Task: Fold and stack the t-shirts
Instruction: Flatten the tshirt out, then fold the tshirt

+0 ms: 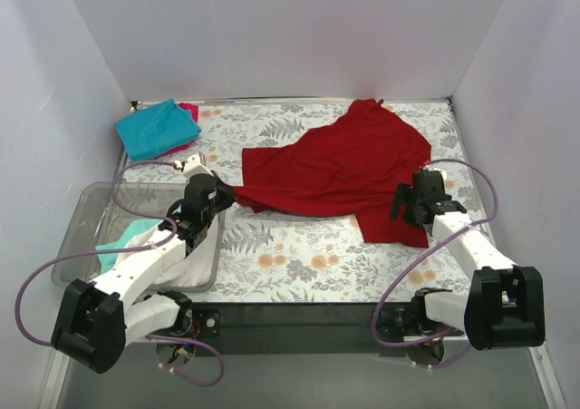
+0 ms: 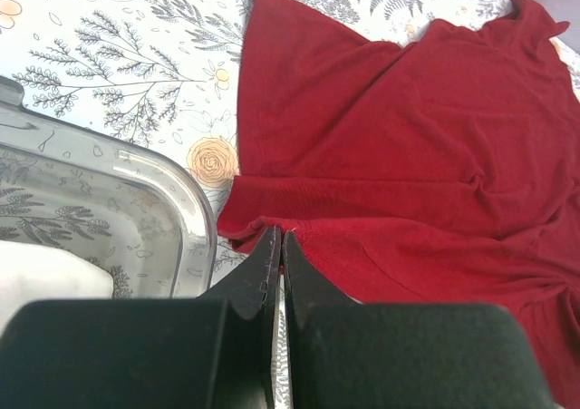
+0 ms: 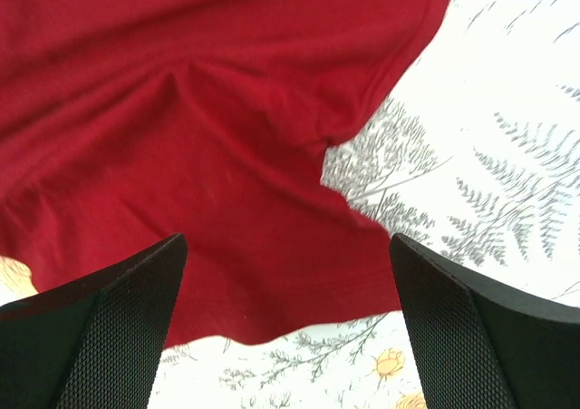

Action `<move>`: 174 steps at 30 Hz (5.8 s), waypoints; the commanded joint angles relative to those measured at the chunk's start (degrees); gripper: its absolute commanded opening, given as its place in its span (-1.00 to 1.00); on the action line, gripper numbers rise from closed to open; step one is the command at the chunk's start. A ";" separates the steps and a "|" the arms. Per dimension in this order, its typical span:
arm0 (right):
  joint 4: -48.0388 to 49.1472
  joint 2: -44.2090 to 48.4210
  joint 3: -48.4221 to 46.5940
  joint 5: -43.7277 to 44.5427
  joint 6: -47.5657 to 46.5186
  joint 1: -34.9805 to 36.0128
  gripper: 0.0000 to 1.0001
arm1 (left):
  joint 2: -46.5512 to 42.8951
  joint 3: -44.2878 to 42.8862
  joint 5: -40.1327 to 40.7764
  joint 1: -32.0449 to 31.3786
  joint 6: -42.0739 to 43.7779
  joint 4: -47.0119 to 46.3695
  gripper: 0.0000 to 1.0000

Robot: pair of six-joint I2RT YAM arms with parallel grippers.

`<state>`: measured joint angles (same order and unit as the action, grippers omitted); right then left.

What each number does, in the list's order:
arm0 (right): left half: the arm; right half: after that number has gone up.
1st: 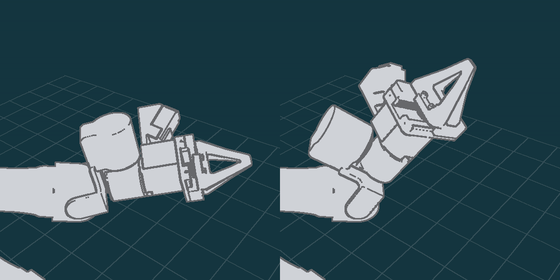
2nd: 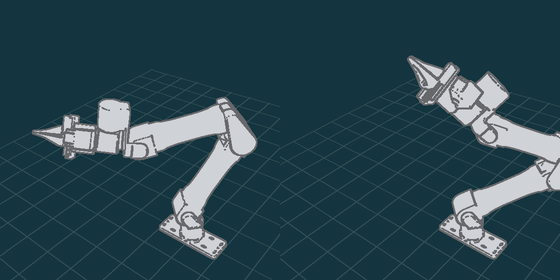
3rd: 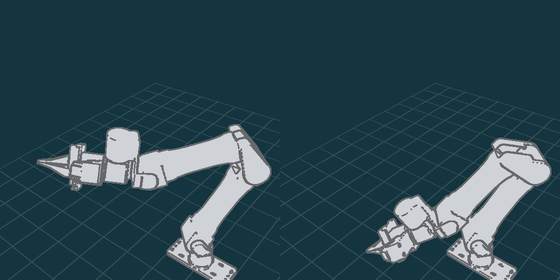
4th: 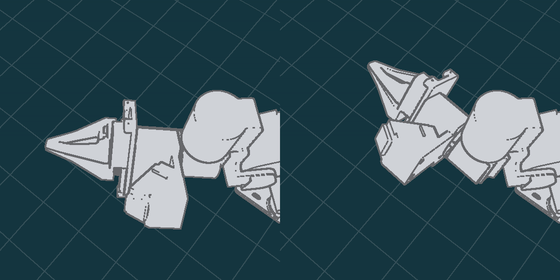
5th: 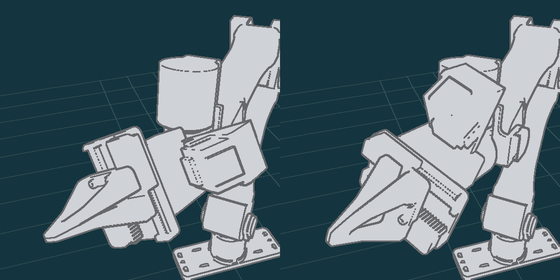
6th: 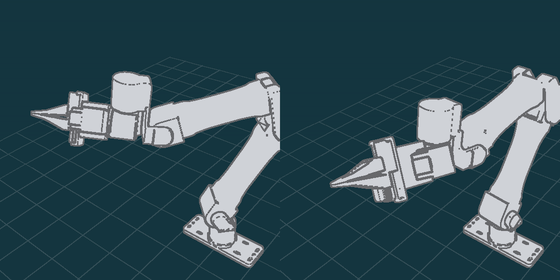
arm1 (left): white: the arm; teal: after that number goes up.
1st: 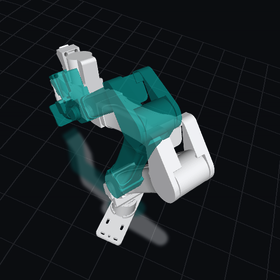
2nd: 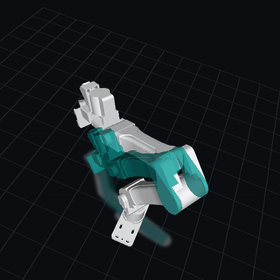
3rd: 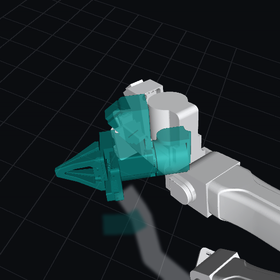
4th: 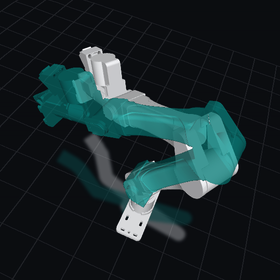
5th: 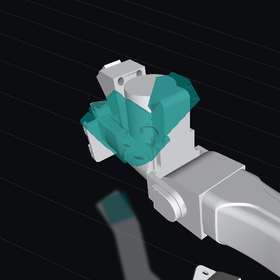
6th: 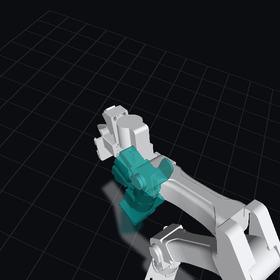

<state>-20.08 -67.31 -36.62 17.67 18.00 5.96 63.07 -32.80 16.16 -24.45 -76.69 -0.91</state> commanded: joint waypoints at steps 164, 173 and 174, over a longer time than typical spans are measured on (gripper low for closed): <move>19.02 -16.71 -18.13 4.65 -9.12 -3.41 -0.97 | 23.50 -17.03 -2.72 2.83 2.77 6.09 -0.87; 18.58 -10.40 -16.47 3.78 -7.63 -2.97 0.19 | 23.95 -23.45 1.86 2.74 3.82 7.85 0.76; 18.49 -9.34 -16.03 2.90 -7.54 -2.71 0.22 | 23.68 -23.63 1.59 2.74 4.35 7.33 0.76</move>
<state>-4.01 -81.62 -52.60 21.58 9.50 2.63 87.72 -54.63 15.38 -22.00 -74.30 4.93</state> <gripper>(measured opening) 0.593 0.877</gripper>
